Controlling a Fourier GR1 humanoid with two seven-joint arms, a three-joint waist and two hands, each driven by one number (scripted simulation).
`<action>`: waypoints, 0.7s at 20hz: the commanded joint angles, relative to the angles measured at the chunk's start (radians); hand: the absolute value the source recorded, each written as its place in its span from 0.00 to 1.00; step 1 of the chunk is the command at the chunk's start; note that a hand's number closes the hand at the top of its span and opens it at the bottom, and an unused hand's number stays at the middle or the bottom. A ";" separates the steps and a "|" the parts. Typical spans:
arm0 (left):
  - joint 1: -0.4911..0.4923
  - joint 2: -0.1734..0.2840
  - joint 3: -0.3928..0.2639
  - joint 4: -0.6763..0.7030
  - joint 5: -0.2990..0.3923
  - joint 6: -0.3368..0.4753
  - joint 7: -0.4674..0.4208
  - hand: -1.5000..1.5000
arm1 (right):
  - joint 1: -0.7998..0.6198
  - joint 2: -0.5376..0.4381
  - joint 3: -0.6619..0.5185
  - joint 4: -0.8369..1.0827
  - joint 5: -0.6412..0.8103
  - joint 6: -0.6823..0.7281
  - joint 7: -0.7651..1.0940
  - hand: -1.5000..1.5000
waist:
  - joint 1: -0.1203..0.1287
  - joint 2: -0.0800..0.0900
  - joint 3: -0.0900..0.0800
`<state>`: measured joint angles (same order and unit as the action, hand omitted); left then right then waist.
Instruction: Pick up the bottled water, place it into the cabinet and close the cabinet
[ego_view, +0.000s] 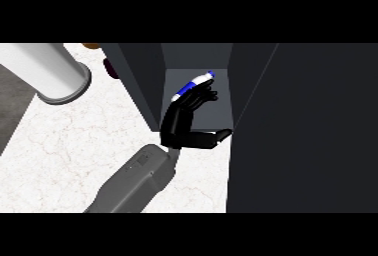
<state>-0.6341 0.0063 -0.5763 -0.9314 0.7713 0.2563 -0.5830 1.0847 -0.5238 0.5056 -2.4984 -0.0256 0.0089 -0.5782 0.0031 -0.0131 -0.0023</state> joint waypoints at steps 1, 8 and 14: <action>0.181 0.020 -0.084 -0.189 -0.028 0.051 0.019 0.00 | 0.057 -0.012 0.051 -0.148 0.096 -0.039 0.047 0.00 | 0.016 -0.006 0.000; 0.519 0.198 -0.138 -0.502 -0.056 0.103 -0.043 0.00 | 0.056 -0.047 0.038 -0.137 0.109 -0.068 0.033 0.00 | 0.024 -0.003 0.000; 0.682 0.390 -0.101 -0.649 -0.019 -0.036 -0.096 0.00 | -0.040 -0.217 0.075 -0.106 0.200 0.056 0.053 1.00 | 0.046 0.000 -0.003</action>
<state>-0.0386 0.3017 -0.6905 -1.4923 0.7453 0.2704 -0.6519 1.0658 -0.6529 0.5455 -2.4919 0.0116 0.0198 -0.5833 0.0430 -0.0144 -0.0036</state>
